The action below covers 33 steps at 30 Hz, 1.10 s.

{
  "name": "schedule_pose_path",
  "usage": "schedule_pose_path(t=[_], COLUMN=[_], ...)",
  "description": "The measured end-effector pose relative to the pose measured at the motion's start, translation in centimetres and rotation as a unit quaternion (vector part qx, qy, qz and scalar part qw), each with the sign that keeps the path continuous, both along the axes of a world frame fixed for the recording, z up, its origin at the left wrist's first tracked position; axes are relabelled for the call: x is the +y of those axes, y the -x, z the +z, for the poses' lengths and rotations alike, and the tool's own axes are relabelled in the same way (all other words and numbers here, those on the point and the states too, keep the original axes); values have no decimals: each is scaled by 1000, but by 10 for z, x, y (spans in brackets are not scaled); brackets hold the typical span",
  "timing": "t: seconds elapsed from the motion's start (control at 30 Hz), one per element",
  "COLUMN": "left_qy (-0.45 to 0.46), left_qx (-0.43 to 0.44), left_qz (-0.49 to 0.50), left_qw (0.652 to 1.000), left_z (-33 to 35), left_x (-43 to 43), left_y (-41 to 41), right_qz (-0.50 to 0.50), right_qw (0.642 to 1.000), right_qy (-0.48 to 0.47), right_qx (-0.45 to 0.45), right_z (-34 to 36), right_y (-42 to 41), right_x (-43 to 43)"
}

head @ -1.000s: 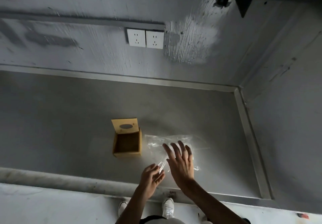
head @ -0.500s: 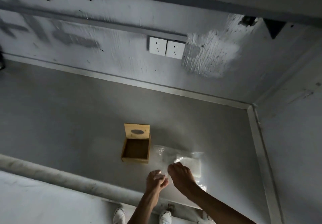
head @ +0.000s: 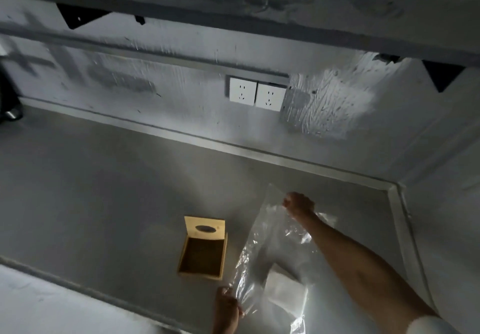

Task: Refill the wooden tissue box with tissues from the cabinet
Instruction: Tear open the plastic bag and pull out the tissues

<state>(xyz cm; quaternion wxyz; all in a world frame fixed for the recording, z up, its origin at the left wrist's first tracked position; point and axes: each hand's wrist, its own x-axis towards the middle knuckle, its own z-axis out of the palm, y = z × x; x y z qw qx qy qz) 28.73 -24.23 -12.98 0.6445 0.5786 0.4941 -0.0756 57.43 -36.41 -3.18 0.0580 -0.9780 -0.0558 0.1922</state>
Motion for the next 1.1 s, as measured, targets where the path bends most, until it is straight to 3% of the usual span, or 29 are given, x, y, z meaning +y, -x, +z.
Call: schedule_pose_path(t=[0.1,0.2,0.23,0.3,0.37,0.43,0.53,0.63,0.7,0.77,0.83,1.0,1.1], left_qy=[-87,-191,-231,-360,-424,-464,-461,-435,-380,-379,-390,-323,-319], left_qx=[79,114,132,182,187,149,83,55,95,118,135,144,150], left_qz=[-107,-243,-306,-413,-487,-511,-417,-371,-382,-417,-468,-438,-500], left_qw=[987,944,914,817,741,708,779,818,837,817,781,827,791], left_z=[-22,12,26,46,70,84,94,81,66,55,49,27,34], left_x=[8,2,-2,-10,-14,-16,-13,-8,-1,6,14,24,22], left_y=[-6,-11,-14,-23,-40,-64,-112,-138,-148,-147,-146,-133,-138], right_qz=[74,17,-48,-189,-307,-381,-454,-469,-469,-481,-482,-464,-447], right_qw=[995,988,972,934,913,893,807,760,749,732,722,753,778], right_qy=[-43,-134,-184,-240,-237,-237,-350,-422,-447,-462,-472,-445,-425], right_qx=[53,-78,-137,-185,-129,8,145,157,139,143,153,139,119], right_z=[-2,4,5,14,-1,-36,-74,-77,-82,-80,-76,-84,-89], right_y=[1,14,24,58,98,136,178,189,187,185,185,183,176], right_x=[1,-26,-40,-71,-104,-130,-132,-112,-103,-101,-107,-139,-145])
